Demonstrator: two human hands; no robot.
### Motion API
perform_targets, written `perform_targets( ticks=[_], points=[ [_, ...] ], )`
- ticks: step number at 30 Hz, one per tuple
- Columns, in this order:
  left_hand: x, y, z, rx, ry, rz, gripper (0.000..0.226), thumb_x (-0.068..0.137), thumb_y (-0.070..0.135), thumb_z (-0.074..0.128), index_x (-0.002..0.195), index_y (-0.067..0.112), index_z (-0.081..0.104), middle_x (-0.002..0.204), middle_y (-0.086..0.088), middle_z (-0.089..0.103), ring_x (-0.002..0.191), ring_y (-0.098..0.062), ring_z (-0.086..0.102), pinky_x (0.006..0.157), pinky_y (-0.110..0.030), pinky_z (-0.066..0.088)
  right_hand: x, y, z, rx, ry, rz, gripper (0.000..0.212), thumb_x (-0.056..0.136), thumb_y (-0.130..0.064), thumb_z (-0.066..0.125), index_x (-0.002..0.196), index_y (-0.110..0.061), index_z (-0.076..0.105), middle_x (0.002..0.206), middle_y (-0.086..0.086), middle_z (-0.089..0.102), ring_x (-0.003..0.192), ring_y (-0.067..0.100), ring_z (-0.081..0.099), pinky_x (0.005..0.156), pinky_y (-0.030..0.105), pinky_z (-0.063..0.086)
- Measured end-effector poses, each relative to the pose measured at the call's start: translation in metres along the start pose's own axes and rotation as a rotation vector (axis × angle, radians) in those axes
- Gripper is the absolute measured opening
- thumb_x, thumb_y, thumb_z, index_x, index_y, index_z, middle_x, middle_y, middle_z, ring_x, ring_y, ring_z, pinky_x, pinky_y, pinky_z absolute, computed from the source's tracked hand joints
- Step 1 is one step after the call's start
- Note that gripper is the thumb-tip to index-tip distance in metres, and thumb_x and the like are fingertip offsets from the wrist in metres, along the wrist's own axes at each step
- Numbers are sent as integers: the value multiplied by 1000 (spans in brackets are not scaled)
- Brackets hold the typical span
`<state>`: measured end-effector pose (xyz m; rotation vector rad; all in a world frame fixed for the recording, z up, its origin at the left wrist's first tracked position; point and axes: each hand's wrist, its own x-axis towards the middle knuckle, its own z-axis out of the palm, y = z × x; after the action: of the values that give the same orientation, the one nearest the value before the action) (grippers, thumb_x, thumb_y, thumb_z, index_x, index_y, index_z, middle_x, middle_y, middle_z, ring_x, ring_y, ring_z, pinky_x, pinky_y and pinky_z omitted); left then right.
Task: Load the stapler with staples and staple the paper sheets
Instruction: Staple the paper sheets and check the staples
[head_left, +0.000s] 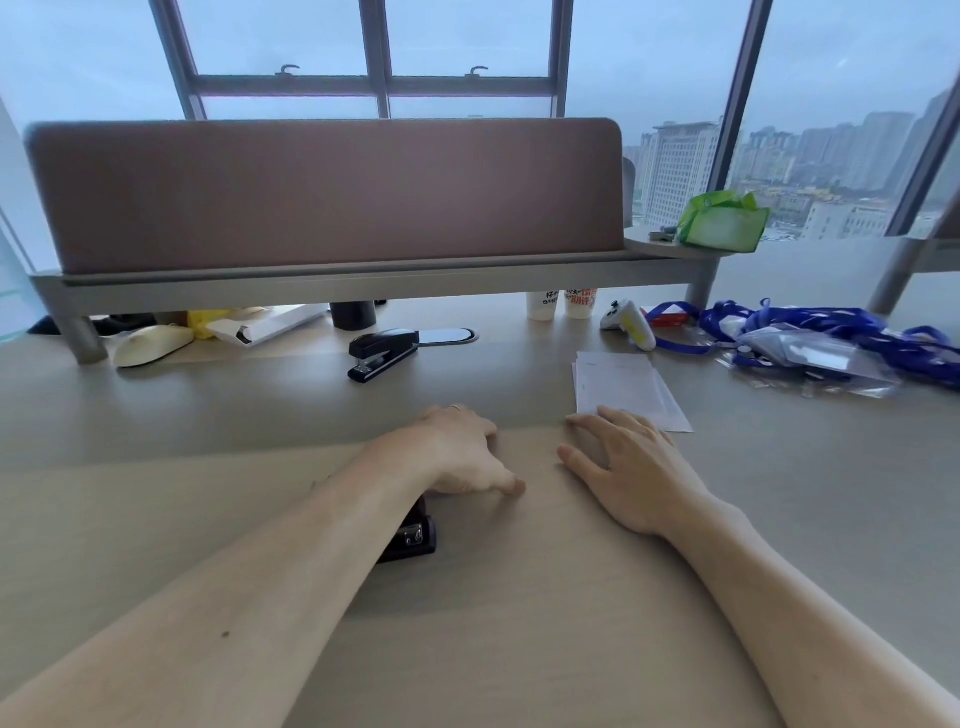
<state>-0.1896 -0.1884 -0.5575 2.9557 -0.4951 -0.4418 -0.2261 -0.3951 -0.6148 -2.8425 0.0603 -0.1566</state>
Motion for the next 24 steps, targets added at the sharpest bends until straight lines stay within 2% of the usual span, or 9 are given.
perform_targets(
  ticks=[9,12,14,16,19,21,22,24],
  points=[
    [0,0,0,-30,0,-11,76,83,65,69,148,27,53,155,-5,43,148,-28,34,118,-39,37,1,0,-2,-24,-7,15,75,102,-63,37,162,-19,29,172,-4,25,158,20,22,128,38,18],
    [0,0,0,-11,-4,-9,78,83,66,69,148,27,52,154,-5,45,147,-28,36,117,-39,38,1,0,-1,-23,32,13,82,101,-65,38,165,-17,18,174,-5,12,161,19,9,129,38,11],
    [0,-1,-3,-7,-15,-17,72,87,65,65,146,26,55,150,-3,50,142,-27,43,115,-39,41,-3,-3,-1,-51,140,-36,85,100,-66,40,166,-19,13,175,-7,7,161,18,2,130,38,5],
    [3,-5,-11,-190,9,-34,61,94,64,56,137,21,63,141,-2,60,130,-27,56,108,-38,47,-10,-8,-1,-83,286,-141,86,100,-65,44,166,-20,13,175,-7,9,161,17,2,129,37,1],
    [1,-13,-20,-829,109,-111,64,97,69,45,118,16,74,124,-5,73,116,-26,67,100,-39,48,-27,-26,-5,-147,434,-344,84,100,-64,42,165,-17,18,174,-7,11,161,19,6,131,39,1],
    [-7,-18,-23,-1094,131,-110,66,93,76,47,105,18,76,108,-3,80,105,-23,72,98,-41,44,-41,-46,-6,-185,473,-456,81,101,-64,39,164,-16,22,175,-6,12,162,20,8,131,45,8],
    [-12,-20,-23,-1177,133,-92,61,92,74,51,99,19,75,100,-1,82,100,-23,74,98,-41,44,-49,-55,-5,-191,477,-505,79,102,-62,39,163,-15,25,174,-5,15,162,21,10,131,47,10],
    [-23,-26,-20,-1311,202,-11,37,97,52,62,93,17,72,88,-1,80,92,-25,74,93,-40,48,-63,-70,0,-192,446,-588,77,102,-60,42,162,-14,30,173,-5,21,161,21,15,129,49,16]
  ],
)
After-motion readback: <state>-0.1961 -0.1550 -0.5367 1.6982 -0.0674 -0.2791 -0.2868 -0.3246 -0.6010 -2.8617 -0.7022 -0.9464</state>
